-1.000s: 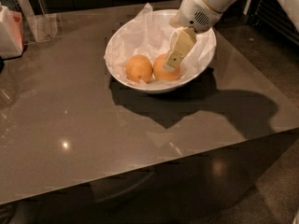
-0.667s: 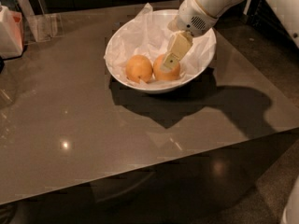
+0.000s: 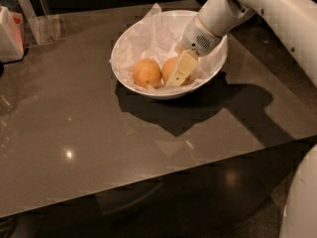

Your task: Pick orange from white bowl

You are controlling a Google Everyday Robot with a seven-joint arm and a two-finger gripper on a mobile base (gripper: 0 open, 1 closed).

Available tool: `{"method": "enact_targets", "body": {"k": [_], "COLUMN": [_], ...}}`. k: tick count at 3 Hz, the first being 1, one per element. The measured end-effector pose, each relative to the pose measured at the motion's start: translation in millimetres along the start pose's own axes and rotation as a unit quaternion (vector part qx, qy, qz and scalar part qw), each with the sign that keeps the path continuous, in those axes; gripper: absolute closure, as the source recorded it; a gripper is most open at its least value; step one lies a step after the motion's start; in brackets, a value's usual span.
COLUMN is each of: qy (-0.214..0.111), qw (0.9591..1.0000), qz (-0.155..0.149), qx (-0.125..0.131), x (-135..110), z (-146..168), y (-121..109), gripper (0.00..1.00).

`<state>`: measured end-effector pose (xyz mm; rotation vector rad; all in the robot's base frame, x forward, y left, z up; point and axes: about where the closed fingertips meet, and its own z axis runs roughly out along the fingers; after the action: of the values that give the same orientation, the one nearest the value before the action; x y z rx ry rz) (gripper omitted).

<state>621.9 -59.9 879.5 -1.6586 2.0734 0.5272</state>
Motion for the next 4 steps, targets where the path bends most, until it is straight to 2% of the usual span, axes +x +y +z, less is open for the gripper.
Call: {"method": "enact_targets", "body": {"k": [1,2,4], "qy": [-0.002,-0.002,-0.002], "qw": [0.9995,0.9986,0.9986], "qz": [0.019,0.029,0.029], "qx": [-0.024,-0.044,-0.044], "x": [11,16,12], "z": [17,31,24], "y": [4,4,4], "gripper": [0.09,0.28,0.74]}}
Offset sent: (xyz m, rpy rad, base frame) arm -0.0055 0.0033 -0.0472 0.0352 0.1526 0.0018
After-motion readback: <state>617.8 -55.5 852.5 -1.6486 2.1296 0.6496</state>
